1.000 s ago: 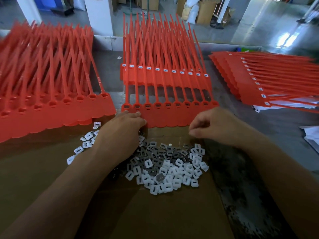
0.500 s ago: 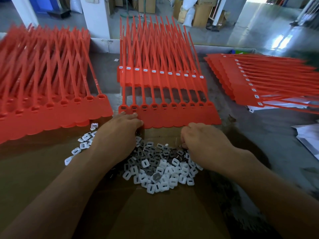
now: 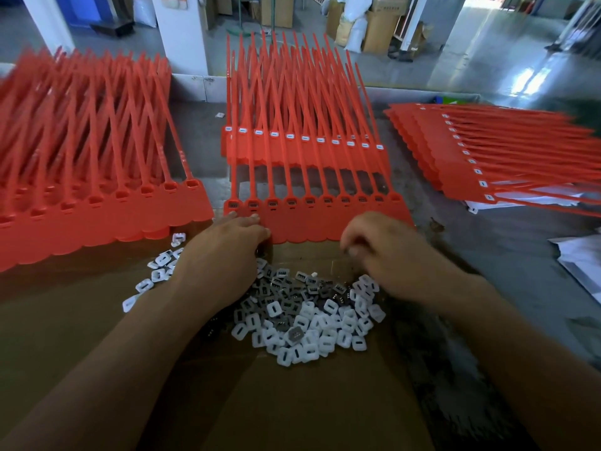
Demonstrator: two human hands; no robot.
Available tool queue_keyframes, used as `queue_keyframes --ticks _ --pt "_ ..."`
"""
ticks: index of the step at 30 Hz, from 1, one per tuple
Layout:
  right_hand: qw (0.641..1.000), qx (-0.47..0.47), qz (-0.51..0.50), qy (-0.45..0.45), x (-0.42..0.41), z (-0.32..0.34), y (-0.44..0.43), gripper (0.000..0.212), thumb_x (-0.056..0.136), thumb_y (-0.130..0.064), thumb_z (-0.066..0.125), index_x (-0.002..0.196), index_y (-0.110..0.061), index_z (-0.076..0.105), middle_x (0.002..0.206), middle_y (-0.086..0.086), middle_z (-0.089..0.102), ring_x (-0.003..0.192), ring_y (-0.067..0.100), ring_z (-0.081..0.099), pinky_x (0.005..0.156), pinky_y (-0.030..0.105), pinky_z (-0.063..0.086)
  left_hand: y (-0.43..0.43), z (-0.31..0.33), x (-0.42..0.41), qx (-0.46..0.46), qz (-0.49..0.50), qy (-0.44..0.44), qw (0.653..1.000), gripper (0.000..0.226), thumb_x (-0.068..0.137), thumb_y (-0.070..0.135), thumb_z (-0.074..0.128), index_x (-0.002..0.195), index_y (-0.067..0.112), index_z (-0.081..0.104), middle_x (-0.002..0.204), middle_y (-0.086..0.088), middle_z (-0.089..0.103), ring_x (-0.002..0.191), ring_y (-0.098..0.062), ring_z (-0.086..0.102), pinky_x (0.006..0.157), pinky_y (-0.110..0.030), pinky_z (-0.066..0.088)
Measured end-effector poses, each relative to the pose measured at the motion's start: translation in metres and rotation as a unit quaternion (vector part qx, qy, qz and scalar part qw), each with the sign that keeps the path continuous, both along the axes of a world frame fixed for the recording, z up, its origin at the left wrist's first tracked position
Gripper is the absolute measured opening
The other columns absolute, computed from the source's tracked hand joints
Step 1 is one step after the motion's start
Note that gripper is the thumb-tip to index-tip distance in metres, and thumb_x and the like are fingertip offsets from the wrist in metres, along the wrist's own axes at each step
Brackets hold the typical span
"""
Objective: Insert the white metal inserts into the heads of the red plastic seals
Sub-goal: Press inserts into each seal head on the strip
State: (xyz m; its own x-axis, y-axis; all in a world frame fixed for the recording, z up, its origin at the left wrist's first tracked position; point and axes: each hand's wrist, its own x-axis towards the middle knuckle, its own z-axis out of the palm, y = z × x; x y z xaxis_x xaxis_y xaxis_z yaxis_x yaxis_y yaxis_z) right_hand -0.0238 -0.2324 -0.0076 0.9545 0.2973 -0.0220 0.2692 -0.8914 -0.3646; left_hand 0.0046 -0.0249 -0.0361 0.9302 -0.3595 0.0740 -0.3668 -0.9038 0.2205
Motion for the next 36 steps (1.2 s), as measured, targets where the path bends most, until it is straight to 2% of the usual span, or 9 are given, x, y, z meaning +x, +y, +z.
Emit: queue_keyframes --ticks 2,3,6,8,15,22,27,31,36 --pt "0.992 0.079 -0.080 -0.049 0.018 0.001 -0.017 0.016 0.090 -0.010 0.052 0.085 -0.025 0.053 0.082 -0.020 0.050 0.075 -0.007 0.047 0.064 0.004 0.034 0.000 0.000 0.000 0.000 -0.002 -0.002 1.000 0.051 0.089 0.004 0.041 0.136 0.024 0.042 0.149 0.004 0.031 0.138 -0.019 0.025 0.111 -0.032 0.022" --pt "0.983 0.106 -0.130 -0.074 0.028 -0.001 -0.027 0.011 0.089 -0.010 0.054 0.088 -0.021 0.058 0.083 -0.017 0.054 0.075 -0.003 0.049 0.062 0.006 0.033 0.000 0.000 0.000 -0.001 -0.001 -0.002 1.000 0.051 0.089 0.004 0.041 0.136 0.024 0.042 0.149 0.004 0.031 0.138 -0.019 0.026 0.111 -0.032 0.022" --pt "0.952 0.122 -0.256 -0.117 0.053 -0.010 -0.054 0.010 0.087 -0.010 0.058 0.095 -0.010 0.065 0.094 0.000 0.061 0.086 0.010 0.052 0.071 0.014 0.031 0.000 0.000 0.001 -0.005 0.000 -0.002 1.000 0.051 0.089 0.004 0.041 0.136 0.024 0.042 0.148 0.004 0.031 0.138 -0.019 0.026 0.111 -0.032 0.021" --pt "0.942 0.126 -0.288 -0.121 0.062 -0.016 -0.066 0.013 0.087 -0.008 0.057 0.095 -0.010 0.067 0.099 0.005 0.065 0.089 0.017 0.057 0.077 0.020 0.036 0.000 0.000 0.000 -0.009 -0.002 -0.002 1.000 0.052 0.088 0.003 0.042 0.136 0.024 0.043 0.148 0.004 0.031 0.137 -0.018 0.026 0.111 -0.031 0.021" --pt "0.942 0.141 -0.273 -0.135 0.073 -0.029 -0.072 0.019 0.087 -0.001 0.055 0.096 -0.008 0.070 0.097 0.007 0.067 0.086 0.009 0.053 0.070 0.011 0.031 0.001 0.000 0.000 -0.017 -0.006 -0.019 1.000 0.049 0.088 0.004 0.043 0.132 0.025 0.047 0.146 0.005 0.036 0.134 -0.014 0.029 0.108 -0.029 0.024" --pt "0.944 0.134 -0.275 -0.124 0.074 -0.031 -0.074 0.019 0.088 -0.001 0.052 0.098 -0.006 0.068 0.103 0.011 0.068 0.098 0.020 0.060 0.081 0.019 0.037 0.001 -0.001 0.000 -0.012 -0.004 -0.012 1.000 0.049 0.088 0.004 0.043 0.133 0.024 0.046 0.146 0.004 0.035 0.136 -0.016 0.028 0.109 -0.030 0.023" --pt "0.941 0.144 -0.272 -0.140 0.072 -0.032 -0.073 0.018 0.086 -0.001 0.056 0.096 -0.006 0.070 0.100 0.011 0.069 0.090 0.012 0.058 0.074 0.011 0.034 0.001 -0.002 0.000 -0.010 -0.003 -0.008 1.000 0.050 0.088 0.003 0.042 0.134 0.024 0.045 0.147 0.004 0.034 0.137 -0.017 0.025 0.110 -0.031 0.021" --pt "0.941 0.132 -0.271 -0.156 0.073 -0.031 -0.072 0.014 0.084 -0.002 0.060 0.093 -0.005 0.070 0.099 0.011 0.068 0.086 0.009 0.052 0.069 0.009 0.030 0.000 0.000 0.000 -0.014 -0.006 -0.013 1.000 0.049 0.089 0.004 0.042 0.133 0.023 0.047 0.146 0.004 0.036 0.135 -0.016 0.028 0.109 -0.030 0.023" --pt "0.940 0.112 -0.289 -0.145 0.079 -0.033 -0.072 0.014 0.082 -0.001 0.059 0.088 -0.008 0.070 0.092 0.009 0.069 0.080 0.012 0.054 0.066 0.010 0.029 0.001 -0.001 0.000 -0.011 -0.007 -0.013 1.000 0.050 0.088 0.003 0.042 0.134 0.023 0.046 0.147 0.004 0.035 0.136 -0.017 0.028 0.109 -0.030 0.023"
